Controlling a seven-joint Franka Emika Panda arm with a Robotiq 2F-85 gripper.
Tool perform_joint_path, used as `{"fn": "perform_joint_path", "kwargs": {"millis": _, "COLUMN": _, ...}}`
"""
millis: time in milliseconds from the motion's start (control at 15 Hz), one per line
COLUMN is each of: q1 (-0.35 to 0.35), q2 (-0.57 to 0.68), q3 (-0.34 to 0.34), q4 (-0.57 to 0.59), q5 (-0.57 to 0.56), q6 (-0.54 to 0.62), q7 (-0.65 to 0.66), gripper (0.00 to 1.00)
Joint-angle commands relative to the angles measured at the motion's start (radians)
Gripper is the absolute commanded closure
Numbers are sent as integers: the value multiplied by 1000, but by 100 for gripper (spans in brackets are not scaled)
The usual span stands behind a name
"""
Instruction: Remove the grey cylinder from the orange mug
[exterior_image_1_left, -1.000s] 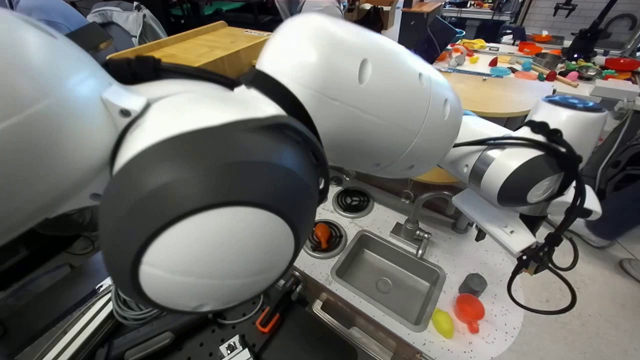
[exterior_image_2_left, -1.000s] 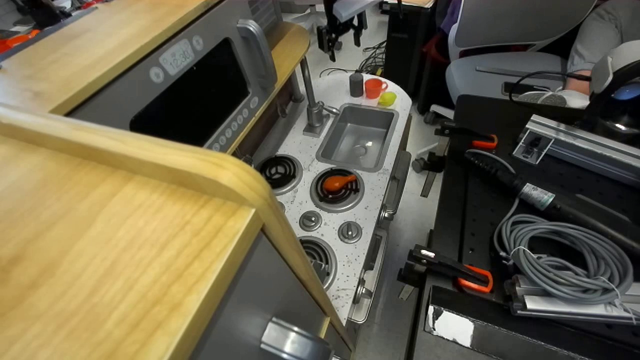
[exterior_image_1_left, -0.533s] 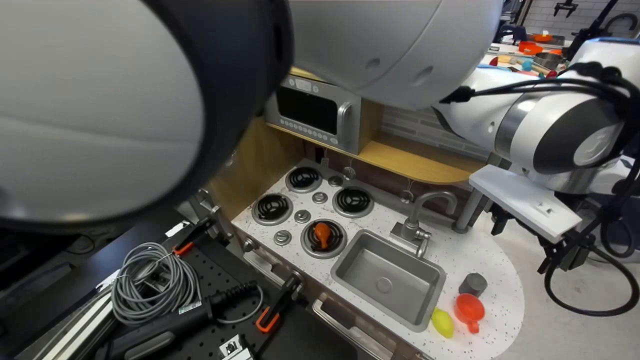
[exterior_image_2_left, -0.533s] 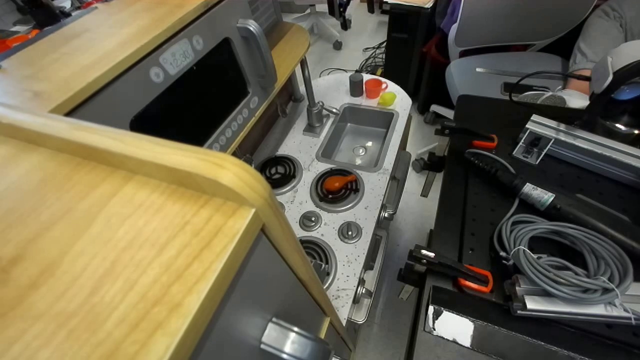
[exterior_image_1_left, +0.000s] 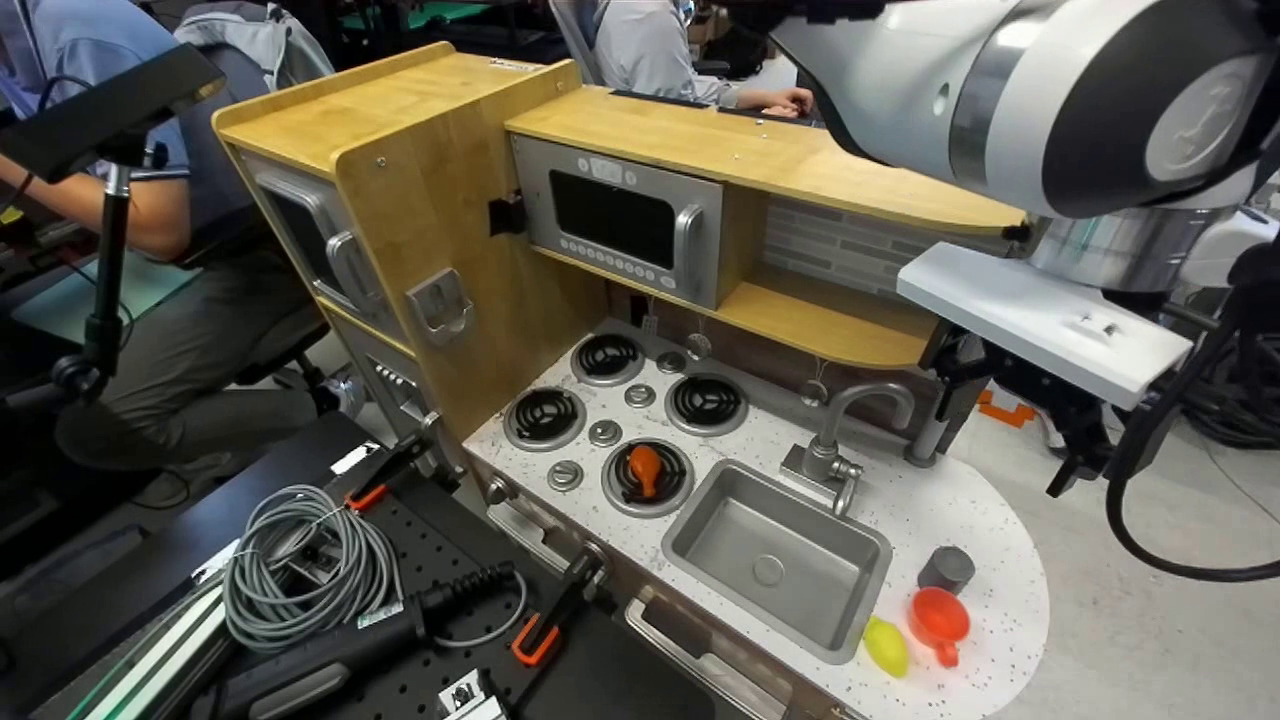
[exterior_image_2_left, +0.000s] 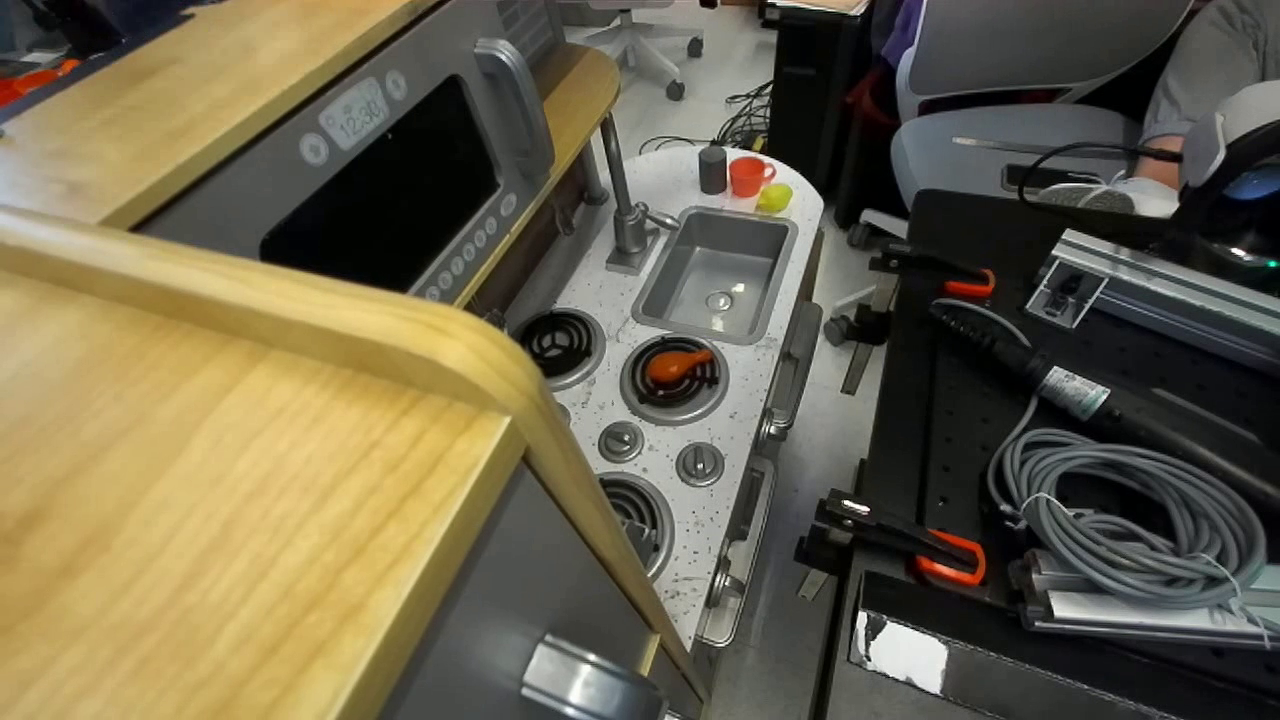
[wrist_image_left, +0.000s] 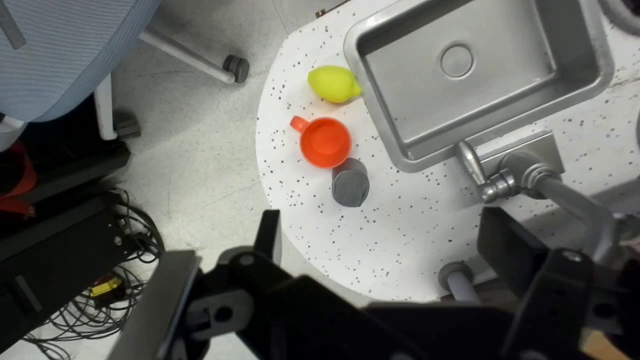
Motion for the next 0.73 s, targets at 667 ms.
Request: {"fn": "perform_joint_path", "kwargs": {"millis": 667, "q1": 31, "q2": -379, "q3": -4, "q4": -471, "q5": 28, "q6": -105, "q7": -222, "gripper": 0}}
